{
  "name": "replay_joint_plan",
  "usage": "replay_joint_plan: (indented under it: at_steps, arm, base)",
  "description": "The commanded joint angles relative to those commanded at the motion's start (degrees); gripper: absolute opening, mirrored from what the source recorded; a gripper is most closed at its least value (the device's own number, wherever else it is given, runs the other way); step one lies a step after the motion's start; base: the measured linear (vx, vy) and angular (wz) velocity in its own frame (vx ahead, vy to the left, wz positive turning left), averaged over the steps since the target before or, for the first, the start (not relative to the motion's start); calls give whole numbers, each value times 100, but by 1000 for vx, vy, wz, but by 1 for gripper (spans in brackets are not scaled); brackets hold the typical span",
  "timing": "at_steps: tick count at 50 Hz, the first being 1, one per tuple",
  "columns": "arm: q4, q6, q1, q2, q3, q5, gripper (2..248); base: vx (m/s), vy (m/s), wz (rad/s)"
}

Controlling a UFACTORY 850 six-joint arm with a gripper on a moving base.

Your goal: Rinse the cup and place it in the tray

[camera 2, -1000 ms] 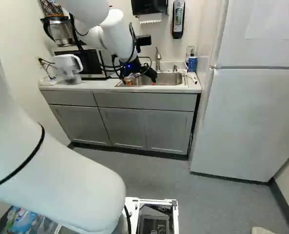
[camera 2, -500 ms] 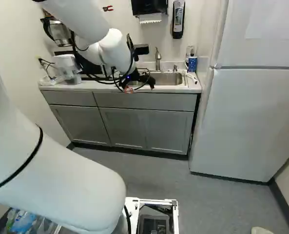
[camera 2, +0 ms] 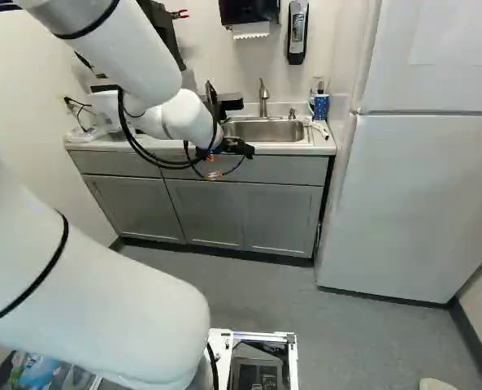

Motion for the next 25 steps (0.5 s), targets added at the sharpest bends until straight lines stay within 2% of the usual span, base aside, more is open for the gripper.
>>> replay_joint_plan:
  at_steps: [25]
  arm:
    - [40, 35, 167, 127, 1058, 1672, 247]
  base:
    - [0, 0, 0]
